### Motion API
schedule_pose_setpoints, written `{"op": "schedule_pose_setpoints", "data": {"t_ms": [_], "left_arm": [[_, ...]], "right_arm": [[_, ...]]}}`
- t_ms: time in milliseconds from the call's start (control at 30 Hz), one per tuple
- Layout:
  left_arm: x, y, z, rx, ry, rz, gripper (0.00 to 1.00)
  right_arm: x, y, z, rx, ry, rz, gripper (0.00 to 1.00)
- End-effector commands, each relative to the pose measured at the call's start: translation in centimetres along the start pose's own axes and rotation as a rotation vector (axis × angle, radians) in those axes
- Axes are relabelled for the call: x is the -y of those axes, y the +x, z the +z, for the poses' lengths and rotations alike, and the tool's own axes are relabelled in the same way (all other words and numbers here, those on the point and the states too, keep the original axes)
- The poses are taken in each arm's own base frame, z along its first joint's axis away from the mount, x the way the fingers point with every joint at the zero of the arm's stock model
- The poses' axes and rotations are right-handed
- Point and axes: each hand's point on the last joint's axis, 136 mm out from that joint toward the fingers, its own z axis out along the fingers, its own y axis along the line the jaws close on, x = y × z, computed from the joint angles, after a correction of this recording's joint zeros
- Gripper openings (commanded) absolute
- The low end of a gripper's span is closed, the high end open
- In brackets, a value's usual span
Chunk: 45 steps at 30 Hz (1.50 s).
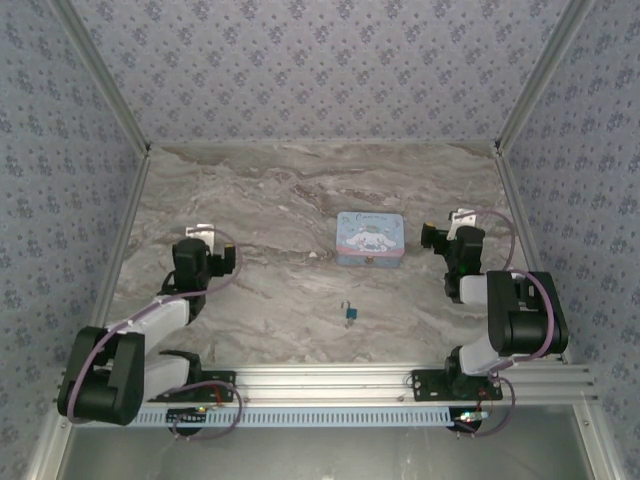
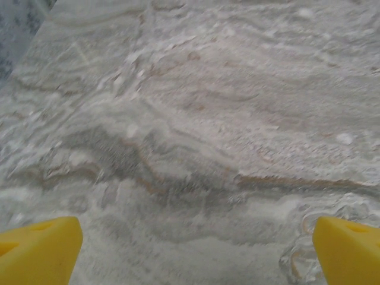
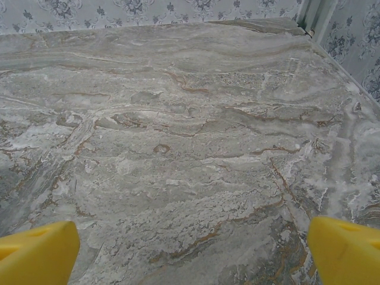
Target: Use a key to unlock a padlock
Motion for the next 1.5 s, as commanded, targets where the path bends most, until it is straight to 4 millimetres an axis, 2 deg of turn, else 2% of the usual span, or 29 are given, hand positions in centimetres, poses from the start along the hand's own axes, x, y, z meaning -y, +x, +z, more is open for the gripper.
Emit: {"op": "schedule_pose_setpoints", "data": {"t_ms": [0,200,467,633,733,800,1467], "left_arm": [[0.9,-3.4,0.1,0.167,0.056,0.043,1.0],[0.7,-4.2,0.8,0.247,0.111,0.034,0.99],[-0.6,-2.7,2.7,0.284,0.12,-0.048,0.99],[-1.1,-2.7,4.0,0.208,0.117,-0.069,1.0],[-2.9,-2.6,5.8,0.108,0.051,-0.14,0.99],[-3.6,-2.5,5.7,0.118,0.036,-0.171,0.99],[-3.4,-2.5,5.8,0.112,0.023,-0.151,1.0]], "right_arm": [[-0.1,0.5,0.1,-0.019,0.002,-0.018,1.0],[-0.1,0.5,0.1,-0.018,0.002,-0.018,1.0],[-0.1,0.5,0.1,-0.02,0.001,-0.019,1.0],[-0.1,0.5,0.1,-0.019,0.003,-0.018,1.0],[-0.1,0.5,0.1,-0.02,0.003,-0.019,1.0],[-0.1,0.6,0.1,-0.021,0.003,-0.018,1.0],[-0.3,0.4,0.2,-0.02,0.013,-0.038,1.0]]}}
